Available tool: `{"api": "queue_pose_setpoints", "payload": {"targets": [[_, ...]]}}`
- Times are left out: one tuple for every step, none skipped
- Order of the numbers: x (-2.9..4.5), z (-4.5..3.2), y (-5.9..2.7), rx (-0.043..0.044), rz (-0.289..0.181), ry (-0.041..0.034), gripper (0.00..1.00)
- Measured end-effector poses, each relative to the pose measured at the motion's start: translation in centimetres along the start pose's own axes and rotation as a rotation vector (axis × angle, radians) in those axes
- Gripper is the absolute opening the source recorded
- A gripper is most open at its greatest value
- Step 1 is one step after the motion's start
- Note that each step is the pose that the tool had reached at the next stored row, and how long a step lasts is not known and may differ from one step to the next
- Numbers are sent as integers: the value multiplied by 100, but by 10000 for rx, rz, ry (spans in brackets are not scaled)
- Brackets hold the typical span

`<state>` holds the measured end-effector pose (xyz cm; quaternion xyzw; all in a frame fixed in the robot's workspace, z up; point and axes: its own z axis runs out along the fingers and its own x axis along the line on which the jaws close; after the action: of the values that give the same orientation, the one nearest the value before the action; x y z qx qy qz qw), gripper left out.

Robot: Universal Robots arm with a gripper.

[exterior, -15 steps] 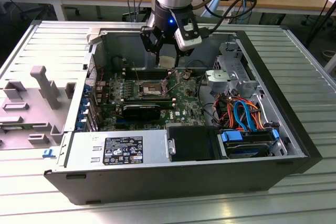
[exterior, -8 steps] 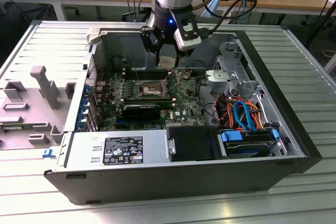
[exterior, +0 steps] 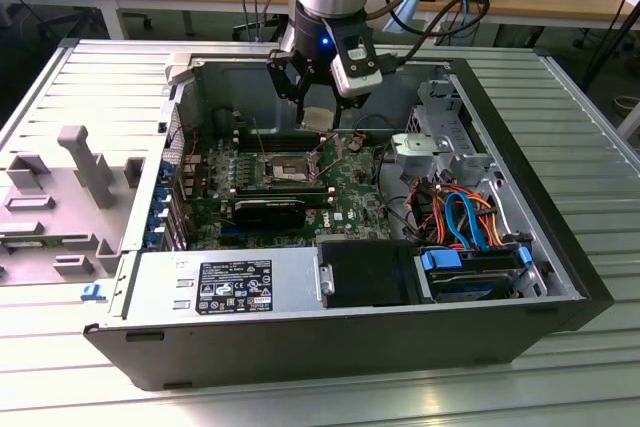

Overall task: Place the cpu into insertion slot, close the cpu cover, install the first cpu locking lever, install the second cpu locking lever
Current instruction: 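Place the cpu into insertion slot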

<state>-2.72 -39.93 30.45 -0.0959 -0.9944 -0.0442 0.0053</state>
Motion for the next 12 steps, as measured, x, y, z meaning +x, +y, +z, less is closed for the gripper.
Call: {"api": "queue_pose_setpoints", "payload": {"targets": [[0,0,0,1,16,-2,55],[0,1,0,2,33,-3,55],[0,1,0,2,45,-4,55],[0,1,0,3,62,-6,55],[0,2,0,3,77,-7,55],[0,2,0,4,92,-9,55],[0,2,0,3,116,-11,55],[0,3,0,3,133,-13,55],[0,3,0,3,145,-14,55],[0,3,0,4,159,-15,55],[0,4,0,3,171,-16,55],[0,4,0,4,184,-18,55]]}}
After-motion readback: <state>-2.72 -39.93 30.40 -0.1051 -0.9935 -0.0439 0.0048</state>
